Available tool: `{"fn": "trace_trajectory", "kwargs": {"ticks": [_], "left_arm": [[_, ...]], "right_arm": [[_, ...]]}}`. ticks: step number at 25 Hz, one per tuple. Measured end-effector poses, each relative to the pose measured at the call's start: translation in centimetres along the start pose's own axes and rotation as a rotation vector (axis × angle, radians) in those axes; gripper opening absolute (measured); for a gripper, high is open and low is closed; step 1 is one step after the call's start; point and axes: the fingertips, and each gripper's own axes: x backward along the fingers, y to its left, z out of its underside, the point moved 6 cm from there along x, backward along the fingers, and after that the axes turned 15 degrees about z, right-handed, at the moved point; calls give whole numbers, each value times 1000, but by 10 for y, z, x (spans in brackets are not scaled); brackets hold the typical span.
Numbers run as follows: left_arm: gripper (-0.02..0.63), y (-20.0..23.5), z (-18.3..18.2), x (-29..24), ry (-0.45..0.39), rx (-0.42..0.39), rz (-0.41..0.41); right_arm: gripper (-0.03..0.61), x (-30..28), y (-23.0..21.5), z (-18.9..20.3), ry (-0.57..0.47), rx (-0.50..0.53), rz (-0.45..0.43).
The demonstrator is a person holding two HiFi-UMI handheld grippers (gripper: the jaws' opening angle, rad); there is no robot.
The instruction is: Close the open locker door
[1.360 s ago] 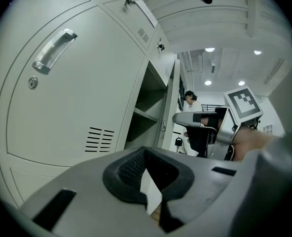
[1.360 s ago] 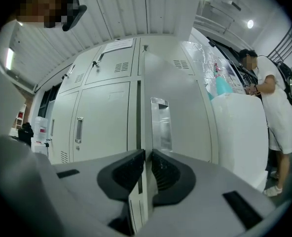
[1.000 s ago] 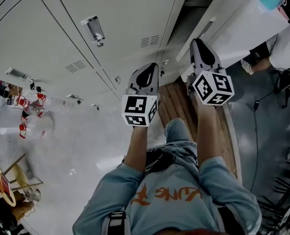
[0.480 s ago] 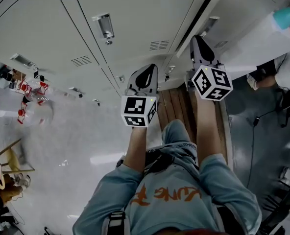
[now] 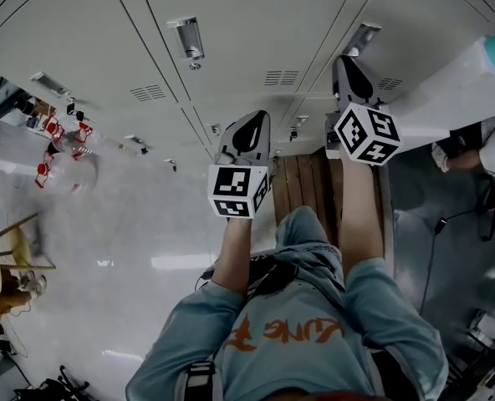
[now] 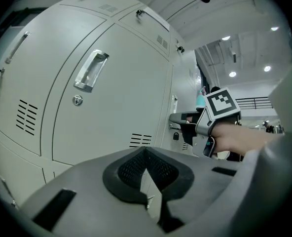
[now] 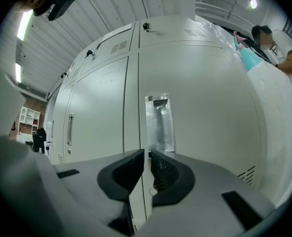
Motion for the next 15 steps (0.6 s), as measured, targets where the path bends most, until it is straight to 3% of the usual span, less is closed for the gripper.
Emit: {"fn": "trace_trajectory", "kwargs": {"ticks": [7, 15], "left_arm": [[18, 0, 8, 14, 11, 16, -32], [18, 2, 12, 39, 26, 21, -16]], "right_arm": [[52, -3, 2, 1, 16, 15, -9], [52, 32, 5, 15, 14, -34, 24]]}}
